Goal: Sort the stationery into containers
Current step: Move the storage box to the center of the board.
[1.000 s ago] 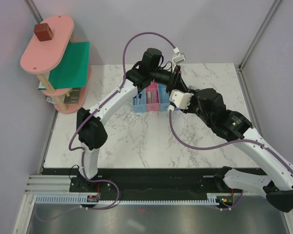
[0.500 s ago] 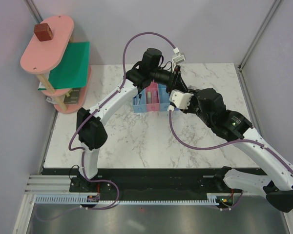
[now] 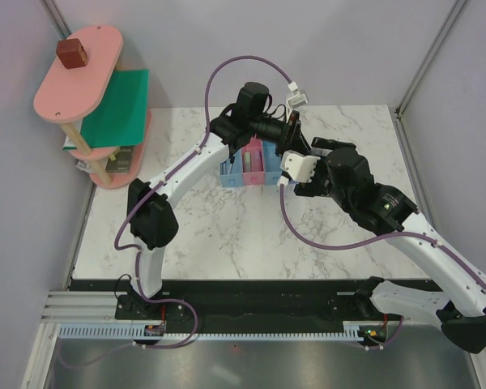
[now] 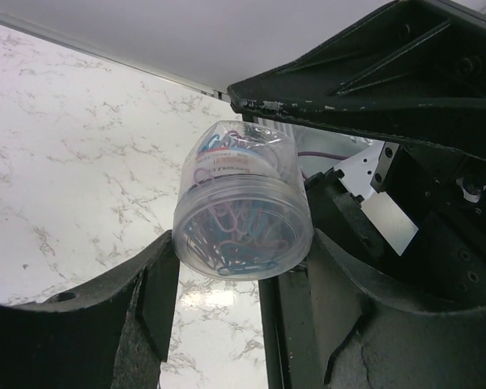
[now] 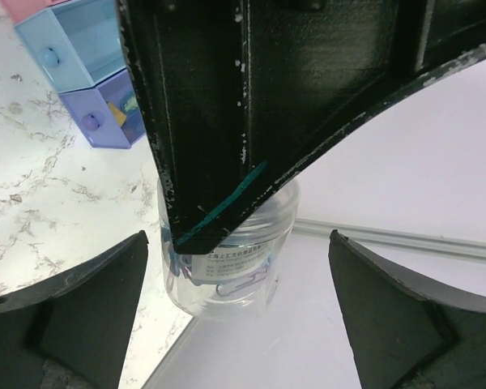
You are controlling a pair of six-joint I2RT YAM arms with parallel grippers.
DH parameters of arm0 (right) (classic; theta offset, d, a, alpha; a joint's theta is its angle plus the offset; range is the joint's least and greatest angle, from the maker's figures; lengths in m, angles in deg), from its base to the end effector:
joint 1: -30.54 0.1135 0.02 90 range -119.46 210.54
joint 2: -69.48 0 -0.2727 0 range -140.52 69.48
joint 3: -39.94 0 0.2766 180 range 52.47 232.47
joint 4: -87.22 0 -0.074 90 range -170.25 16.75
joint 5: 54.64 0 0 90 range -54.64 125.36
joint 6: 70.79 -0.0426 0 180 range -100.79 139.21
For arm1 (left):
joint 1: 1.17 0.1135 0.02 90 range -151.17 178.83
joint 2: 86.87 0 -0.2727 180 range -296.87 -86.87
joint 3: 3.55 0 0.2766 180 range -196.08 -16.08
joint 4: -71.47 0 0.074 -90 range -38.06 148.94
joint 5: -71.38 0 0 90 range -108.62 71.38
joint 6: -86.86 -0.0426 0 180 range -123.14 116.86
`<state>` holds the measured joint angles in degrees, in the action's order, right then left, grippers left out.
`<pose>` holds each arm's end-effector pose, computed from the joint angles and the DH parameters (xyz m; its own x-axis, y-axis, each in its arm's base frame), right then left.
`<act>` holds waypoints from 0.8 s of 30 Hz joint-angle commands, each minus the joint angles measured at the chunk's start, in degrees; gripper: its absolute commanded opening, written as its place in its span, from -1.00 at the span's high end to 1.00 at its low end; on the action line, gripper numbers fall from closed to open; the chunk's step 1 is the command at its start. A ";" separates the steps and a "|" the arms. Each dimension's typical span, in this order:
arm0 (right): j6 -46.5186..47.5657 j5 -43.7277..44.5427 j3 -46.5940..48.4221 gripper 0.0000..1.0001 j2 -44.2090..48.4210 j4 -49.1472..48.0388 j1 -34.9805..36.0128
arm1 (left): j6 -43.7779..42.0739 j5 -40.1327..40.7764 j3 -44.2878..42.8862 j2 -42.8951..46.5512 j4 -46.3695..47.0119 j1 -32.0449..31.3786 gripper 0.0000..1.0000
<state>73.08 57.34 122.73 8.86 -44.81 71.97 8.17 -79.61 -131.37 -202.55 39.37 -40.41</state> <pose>0.1939 0.1499 0.4061 0.0991 -0.9115 -0.3993 -0.4764 0.3088 -0.8232 0.3618 -0.3436 0.3851 -0.4443 0.2401 -0.8631 0.8732 -0.0992 -0.4771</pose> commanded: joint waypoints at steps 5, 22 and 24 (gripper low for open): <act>-1.66 3.60 1.19 -0.96 2.35 -2.74 0.06 | -4.00 4.82 0.50 1.68 -2.91 0.83 0.96; -1.75 9.31 -5.57 -0.96 6.04 -2.48 -1.18 | -27.03 37.25 -6.07 -1.73 -24.36 8.48 0.96; -2.01 9.14 -6.18 -0.96 6.13 -2.57 -1.18 | -31.76 41.18 -8.54 -3.06 -27.26 8.22 0.96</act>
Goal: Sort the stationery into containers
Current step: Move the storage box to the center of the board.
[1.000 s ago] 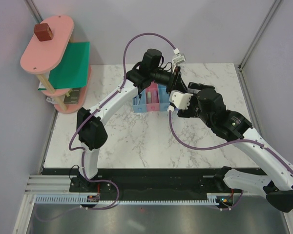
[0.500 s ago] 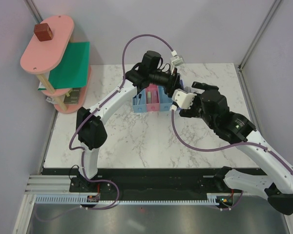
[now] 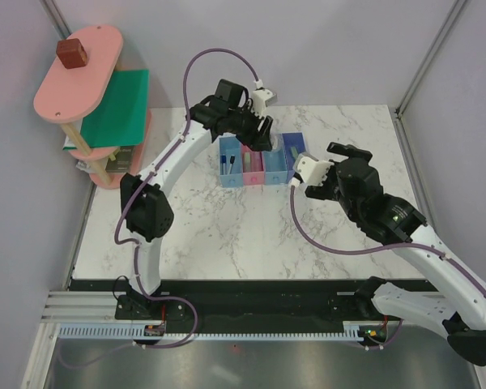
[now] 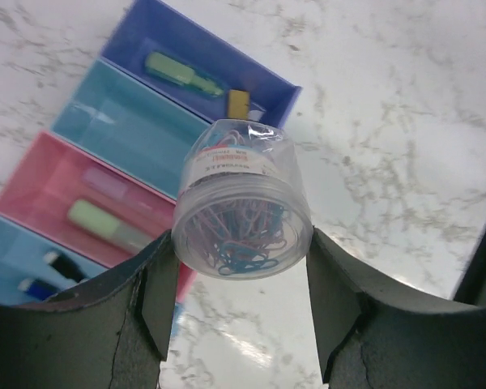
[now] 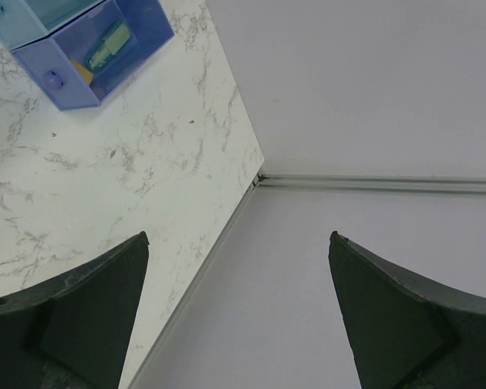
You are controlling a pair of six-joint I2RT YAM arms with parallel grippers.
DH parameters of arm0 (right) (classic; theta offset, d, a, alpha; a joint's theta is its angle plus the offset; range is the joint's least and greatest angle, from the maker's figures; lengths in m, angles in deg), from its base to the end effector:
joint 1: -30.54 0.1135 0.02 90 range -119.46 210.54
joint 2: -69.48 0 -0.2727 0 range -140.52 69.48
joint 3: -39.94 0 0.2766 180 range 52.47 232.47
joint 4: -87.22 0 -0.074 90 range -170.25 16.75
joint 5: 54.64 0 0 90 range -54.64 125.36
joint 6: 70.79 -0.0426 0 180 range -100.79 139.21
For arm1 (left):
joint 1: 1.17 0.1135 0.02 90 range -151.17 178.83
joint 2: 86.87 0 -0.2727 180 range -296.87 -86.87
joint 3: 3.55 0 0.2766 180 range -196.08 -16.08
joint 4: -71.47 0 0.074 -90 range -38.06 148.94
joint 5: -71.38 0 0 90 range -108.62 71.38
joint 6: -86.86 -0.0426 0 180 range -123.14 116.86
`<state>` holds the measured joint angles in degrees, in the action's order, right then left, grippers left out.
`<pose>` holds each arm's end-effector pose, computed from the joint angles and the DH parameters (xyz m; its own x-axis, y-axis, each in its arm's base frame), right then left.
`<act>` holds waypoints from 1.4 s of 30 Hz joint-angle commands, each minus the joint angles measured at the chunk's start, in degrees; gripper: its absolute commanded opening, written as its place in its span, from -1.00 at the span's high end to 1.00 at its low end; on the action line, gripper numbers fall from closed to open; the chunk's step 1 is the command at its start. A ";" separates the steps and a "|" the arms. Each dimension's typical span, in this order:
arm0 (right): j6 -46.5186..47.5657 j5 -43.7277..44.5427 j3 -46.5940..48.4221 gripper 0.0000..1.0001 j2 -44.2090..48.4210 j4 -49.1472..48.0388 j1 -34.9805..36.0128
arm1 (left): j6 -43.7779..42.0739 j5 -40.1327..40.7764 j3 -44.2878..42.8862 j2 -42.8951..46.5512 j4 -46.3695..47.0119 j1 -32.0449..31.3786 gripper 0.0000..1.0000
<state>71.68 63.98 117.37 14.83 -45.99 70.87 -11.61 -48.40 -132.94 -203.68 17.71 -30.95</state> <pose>0.1802 0.1262 0.3977 -0.0030 -0.9157 -0.4019 -0.3889 0.3713 -0.8431 0.4204 -0.2650 0.3441 -0.4540 0.4071 -0.7926 0.8315 0.5133 -0.2126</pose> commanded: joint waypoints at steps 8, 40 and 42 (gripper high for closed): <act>-0.08 2.32 -3.29 -0.96 1.74 -1.48 -0.17 | -30.97 28.97 -10.06 -6.31 -6.05 -5.28 0.96; -1.75 1.52 -10.24 -0.96 8.95 -1.21 -0.17 | -57.36 27.06 -9.36 -13.79 -1.92 -11.70 0.96; -2.11 1.52 -10.24 -0.96 9.21 -1.13 -0.17 | -57.54 26.44 -9.70 -13.88 -3.41 -11.62 0.96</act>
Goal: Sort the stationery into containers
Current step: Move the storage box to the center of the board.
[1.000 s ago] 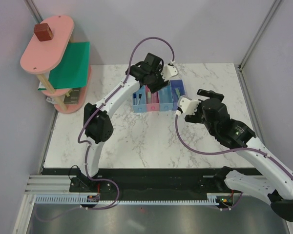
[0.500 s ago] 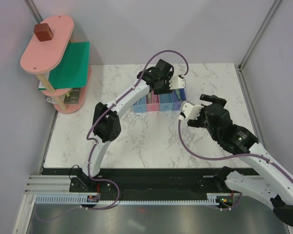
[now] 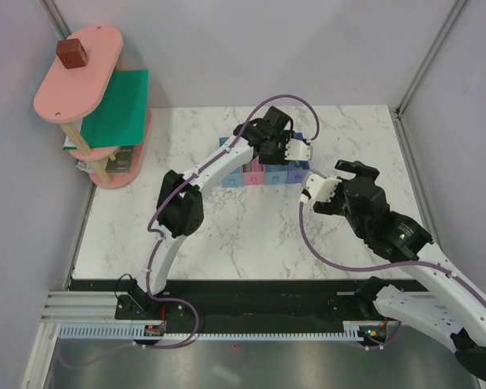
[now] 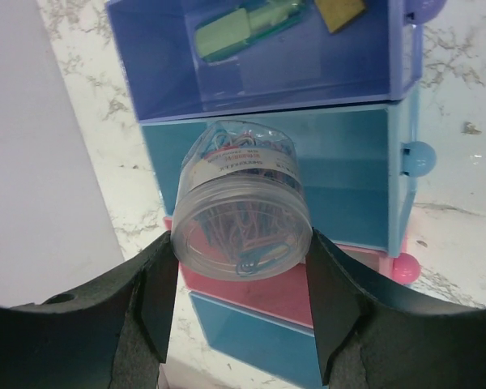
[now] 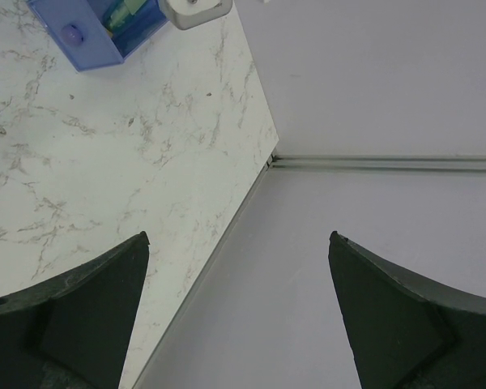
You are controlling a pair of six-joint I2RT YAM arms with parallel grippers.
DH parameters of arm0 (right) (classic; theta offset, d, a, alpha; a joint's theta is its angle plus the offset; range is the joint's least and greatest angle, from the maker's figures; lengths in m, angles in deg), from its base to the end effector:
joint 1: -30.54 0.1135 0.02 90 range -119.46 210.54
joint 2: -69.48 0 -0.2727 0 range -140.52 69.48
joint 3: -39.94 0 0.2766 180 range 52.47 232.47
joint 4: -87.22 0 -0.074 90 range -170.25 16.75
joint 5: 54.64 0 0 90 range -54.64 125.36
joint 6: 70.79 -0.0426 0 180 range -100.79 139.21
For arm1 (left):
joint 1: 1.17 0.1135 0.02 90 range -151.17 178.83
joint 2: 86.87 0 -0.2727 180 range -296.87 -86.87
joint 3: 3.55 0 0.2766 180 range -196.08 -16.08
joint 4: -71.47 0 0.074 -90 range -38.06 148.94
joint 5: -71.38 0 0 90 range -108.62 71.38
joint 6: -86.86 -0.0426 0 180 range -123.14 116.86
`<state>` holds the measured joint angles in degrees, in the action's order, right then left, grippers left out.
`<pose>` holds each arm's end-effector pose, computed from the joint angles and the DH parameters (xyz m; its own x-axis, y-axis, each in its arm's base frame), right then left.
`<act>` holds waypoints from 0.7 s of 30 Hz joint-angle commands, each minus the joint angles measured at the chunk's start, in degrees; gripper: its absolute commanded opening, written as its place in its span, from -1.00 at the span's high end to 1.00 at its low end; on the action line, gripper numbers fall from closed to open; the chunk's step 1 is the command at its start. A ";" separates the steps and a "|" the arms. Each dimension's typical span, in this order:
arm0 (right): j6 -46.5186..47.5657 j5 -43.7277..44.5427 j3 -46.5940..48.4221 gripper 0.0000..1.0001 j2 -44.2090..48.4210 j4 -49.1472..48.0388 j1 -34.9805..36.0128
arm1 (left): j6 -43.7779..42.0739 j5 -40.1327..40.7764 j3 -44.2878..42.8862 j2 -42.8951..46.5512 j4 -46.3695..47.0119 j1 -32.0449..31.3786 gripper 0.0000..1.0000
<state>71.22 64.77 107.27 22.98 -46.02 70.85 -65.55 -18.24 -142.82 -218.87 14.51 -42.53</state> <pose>0.1590 0.1074 0.3611 -0.0265 -0.9228 -0.3843 -0.4024 0.3618 -0.8409 0.4147 -0.3647 0.2622 0.3177 0.9011 -0.2951 0.8118 -0.0977 0.5757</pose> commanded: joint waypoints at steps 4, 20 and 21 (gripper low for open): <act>-2.09 0.48 0.04 -0.96 1.15 -1.10 -0.15 | -3.16 -5.04 0.17 0.88 -2.07 0.32 0.96; -3.84 -0.14 1.53 -0.96 -0.43 -0.84 -0.06 | -3.86 -8.56 -1.94 -2.82 -6.98 1.55 0.96; -3.93 -0.31 1.62 -0.96 -0.52 -0.84 -0.06 | -3.86 -9.17 -1.93 -2.73 -7.51 1.55 0.96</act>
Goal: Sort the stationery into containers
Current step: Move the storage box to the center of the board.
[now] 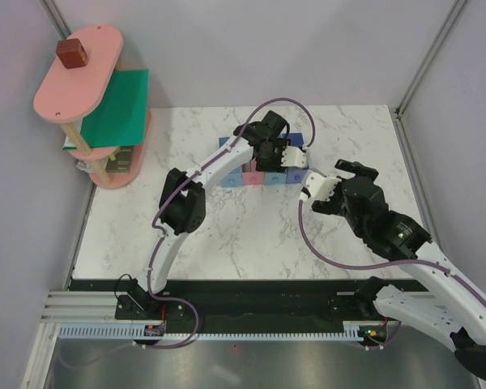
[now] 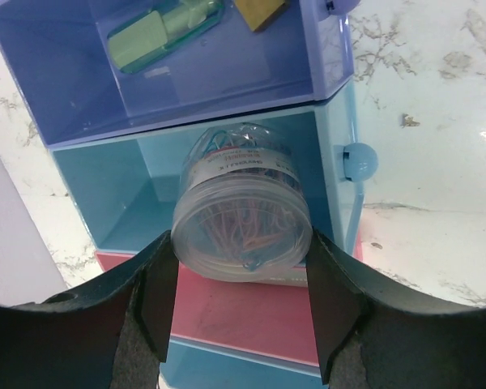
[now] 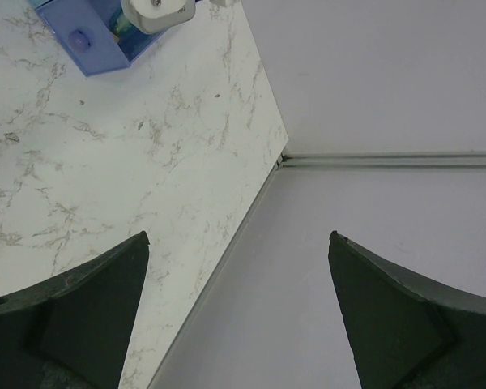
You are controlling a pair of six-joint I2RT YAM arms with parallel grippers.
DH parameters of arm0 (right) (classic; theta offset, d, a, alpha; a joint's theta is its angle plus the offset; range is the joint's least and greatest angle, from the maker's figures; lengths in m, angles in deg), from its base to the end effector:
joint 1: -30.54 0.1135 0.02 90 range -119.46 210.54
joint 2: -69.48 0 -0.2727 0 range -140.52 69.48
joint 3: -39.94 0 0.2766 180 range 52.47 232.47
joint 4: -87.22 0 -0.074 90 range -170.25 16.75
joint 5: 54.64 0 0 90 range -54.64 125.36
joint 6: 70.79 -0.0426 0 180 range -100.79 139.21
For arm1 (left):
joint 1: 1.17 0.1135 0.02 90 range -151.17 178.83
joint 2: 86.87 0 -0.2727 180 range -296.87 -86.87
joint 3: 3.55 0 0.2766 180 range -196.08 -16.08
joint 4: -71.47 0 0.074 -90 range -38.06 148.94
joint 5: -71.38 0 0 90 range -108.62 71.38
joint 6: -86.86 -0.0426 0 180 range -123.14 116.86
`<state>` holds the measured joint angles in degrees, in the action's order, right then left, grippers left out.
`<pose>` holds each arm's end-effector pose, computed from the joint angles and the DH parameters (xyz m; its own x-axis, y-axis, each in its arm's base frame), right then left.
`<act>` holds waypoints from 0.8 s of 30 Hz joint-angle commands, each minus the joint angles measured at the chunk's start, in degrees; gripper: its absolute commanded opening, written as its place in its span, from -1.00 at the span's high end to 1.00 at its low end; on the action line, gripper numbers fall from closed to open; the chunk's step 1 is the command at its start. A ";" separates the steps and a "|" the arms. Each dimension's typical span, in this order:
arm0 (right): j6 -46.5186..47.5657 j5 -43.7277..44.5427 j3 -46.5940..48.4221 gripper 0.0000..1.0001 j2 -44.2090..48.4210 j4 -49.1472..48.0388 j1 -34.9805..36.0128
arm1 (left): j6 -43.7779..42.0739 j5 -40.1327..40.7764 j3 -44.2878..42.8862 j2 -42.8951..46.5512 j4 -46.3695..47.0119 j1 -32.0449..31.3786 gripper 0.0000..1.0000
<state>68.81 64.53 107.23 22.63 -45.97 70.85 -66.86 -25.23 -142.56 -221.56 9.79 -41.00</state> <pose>0.1601 0.1086 0.3597 -0.0429 -0.9084 -0.4158 -0.4082 0.3958 -0.8226 0.4195 -0.3563 0.2303 0.3269 0.8871 -0.3257 0.8826 -0.1635 0.4407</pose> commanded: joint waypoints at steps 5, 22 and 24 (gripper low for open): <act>-1.62 -0.25 1.49 -0.96 0.00 -0.80 -0.06 | -1.93 -3.67 -2.11 0.75 -6.30 0.02 0.96; -2.23 -1.04 2.01 -0.96 0.36 -0.71 -0.06 | -0.53 -7.01 -1.93 3.73 -15.45 -2.79 0.96; -2.32 -1.13 2.10 -0.96 0.44 -0.62 -0.06 | -0.26 -7.45 -2.02 4.35 -16.24 -3.23 0.96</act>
<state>67.94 63.57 107.25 22.39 -45.97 70.85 -67.10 -29.32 -142.99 -221.28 -1.53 -42.55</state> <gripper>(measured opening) 0.982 0.645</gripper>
